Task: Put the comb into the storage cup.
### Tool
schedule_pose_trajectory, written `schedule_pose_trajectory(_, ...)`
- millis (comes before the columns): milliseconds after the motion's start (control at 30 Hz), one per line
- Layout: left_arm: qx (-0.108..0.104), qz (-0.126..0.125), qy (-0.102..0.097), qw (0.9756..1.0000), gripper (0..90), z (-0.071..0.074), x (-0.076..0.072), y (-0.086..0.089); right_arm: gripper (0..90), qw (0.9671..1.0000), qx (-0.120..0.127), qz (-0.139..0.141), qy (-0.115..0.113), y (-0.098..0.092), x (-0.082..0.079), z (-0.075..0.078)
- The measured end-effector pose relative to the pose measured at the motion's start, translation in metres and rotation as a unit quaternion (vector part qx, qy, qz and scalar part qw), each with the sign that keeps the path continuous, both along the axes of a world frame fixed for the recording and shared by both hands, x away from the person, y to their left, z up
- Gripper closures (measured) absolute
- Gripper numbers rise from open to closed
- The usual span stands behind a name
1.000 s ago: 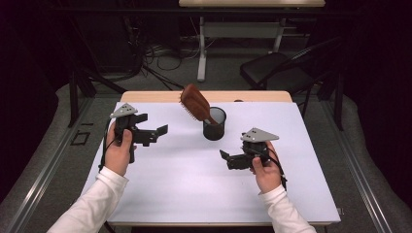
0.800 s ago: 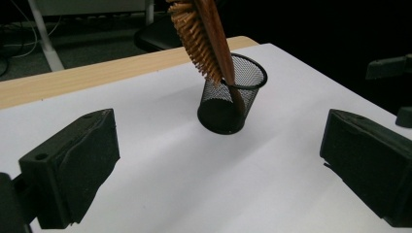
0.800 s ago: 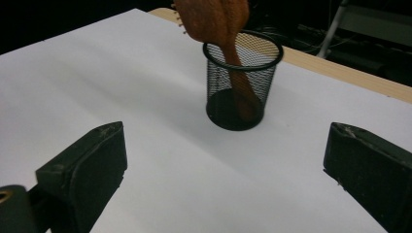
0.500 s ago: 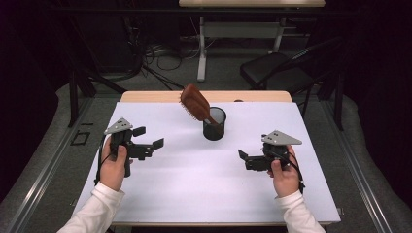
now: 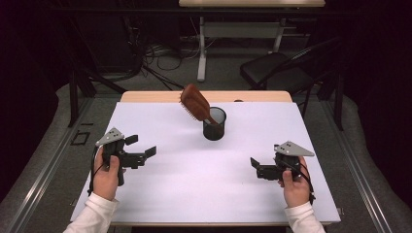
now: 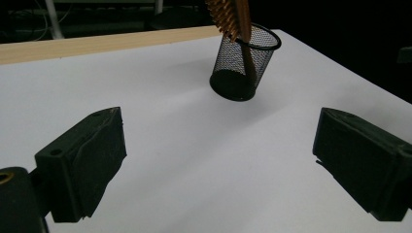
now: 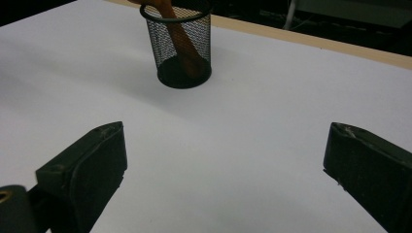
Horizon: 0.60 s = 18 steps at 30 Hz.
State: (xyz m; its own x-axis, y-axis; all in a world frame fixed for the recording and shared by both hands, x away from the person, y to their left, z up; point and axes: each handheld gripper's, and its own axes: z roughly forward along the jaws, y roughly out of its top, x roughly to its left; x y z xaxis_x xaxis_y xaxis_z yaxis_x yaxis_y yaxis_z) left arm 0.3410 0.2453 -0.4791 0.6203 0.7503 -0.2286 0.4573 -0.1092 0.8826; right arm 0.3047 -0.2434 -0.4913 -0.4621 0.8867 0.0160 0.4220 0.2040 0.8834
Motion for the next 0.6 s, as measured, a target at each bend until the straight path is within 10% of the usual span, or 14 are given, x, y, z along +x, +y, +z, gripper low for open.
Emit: schedule_pose_trajectory(600,-0.034,0.014,0.004,0.9993,5.2,-0.031,-0.009,0.011,1.8,0.9996,-0.001,-0.024,-0.011,-0.016,-0.008,-0.016)
